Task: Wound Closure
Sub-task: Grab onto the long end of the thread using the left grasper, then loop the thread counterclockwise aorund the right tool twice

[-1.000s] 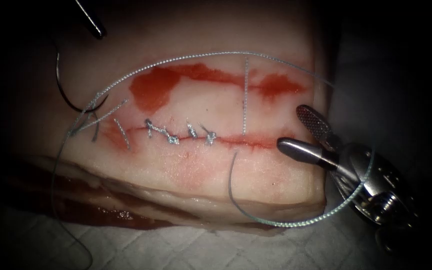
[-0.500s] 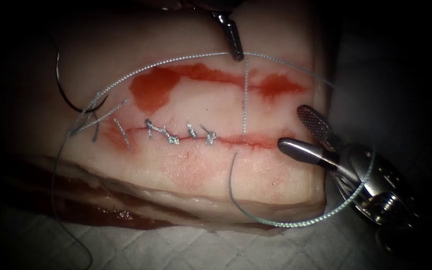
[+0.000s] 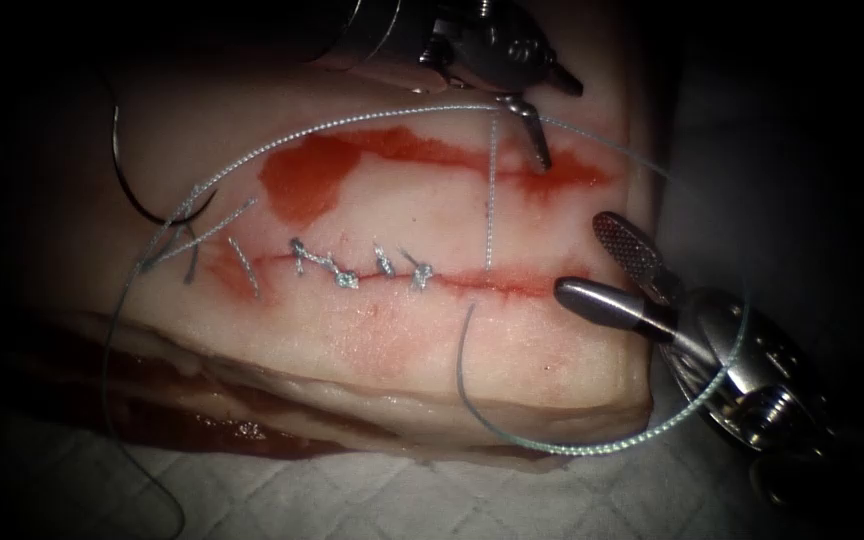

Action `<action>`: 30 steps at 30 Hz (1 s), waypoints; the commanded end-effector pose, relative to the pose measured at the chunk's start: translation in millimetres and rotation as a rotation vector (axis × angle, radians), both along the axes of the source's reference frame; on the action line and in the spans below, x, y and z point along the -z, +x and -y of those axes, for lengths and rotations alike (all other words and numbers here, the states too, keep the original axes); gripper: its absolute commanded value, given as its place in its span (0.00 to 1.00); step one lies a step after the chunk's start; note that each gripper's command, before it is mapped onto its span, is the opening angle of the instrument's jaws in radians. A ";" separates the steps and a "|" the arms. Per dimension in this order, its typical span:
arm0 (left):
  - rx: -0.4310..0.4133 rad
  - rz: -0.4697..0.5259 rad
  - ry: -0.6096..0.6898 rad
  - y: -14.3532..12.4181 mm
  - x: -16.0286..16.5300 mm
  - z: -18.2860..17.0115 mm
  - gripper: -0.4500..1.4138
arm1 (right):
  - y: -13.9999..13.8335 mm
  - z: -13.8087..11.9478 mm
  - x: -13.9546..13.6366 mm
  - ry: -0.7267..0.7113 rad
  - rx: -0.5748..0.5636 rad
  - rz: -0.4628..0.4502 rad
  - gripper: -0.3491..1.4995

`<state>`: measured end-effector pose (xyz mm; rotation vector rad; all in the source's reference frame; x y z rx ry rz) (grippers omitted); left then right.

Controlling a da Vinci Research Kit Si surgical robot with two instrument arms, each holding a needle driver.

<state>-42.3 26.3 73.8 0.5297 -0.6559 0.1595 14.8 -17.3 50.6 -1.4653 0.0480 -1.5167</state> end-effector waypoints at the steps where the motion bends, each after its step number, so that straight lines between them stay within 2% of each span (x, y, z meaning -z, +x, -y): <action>1: 0.007 -0.004 0.009 -0.5 -0.3 -0.5 0.00 | 0.9 -0.1 -0.5 -0.002 0.000 -0.003 0.80; 4: 0.037 -0.027 0.078 -0.1 0.1 -0.7 0.00 | 0.9 -0.1 -0.5 -0.002 0.000 -0.003 0.80; 9: 0.088 -0.041 0.055 1.3 1.7 -1.5 0.00 | 0.9 -0.1 -0.5 -0.003 -0.001 -0.003 0.80; 12: 0.172 -0.003 0.056 3.8 3.9 -1.2 0.00 | 1.2 0.0 -0.5 -0.005 -0.005 -0.003 0.80; 13: 0.230 0.000 0.064 5.1 4.8 -0.6 0.00 | 1.3 0.0 -0.5 -0.004 -0.005 -0.001 0.79; 16: 0.347 0.005 0.056 8.2 6.7 1.0 0.00 | 1.9 0.1 -0.6 -0.001 -0.011 0.009 0.73; 18: 0.483 -0.029 0.051 10.7 8.0 2.6 0.00 | 2.2 0.3 -0.6 -0.008 0.033 -0.015 0.65; 20: 0.605 -0.075 0.018 13.3 9.0 4.3 0.00 | 2.6 0.4 -0.5 -0.012 0.075 -0.039 0.66; 21: 0.633 -0.090 0.023 14.2 9.3 5.0 0.00 | 2.9 0.4 -0.4 -0.014 0.107 -0.056 0.71; 22: 0.665 -0.111 0.052 16.3 9.9 6.6 0.00 | 3.5 0.5 -0.2 -0.040 0.162 -0.080 0.72; 23: 0.682 -0.117 0.072 17.0 10.0 7.3 0.00 | 3.8 0.7 0.0 -0.044 0.188 -0.099 0.64; 25: 0.745 -0.142 0.094 18.2 10.1 9.0 0.00 | 4.8 1.3 0.4 -0.104 0.256 -0.125 0.64; 27: 0.772 -0.160 0.124 18.8 9.5 10.7 0.00 | 6.6 1.9 0.8 -0.131 0.321 -0.204 0.61; 30: 0.791 -0.160 0.169 18.7 8.5 12.3 0.00 | 8.2 2.2 1.1 -0.173 0.324 -0.292 0.61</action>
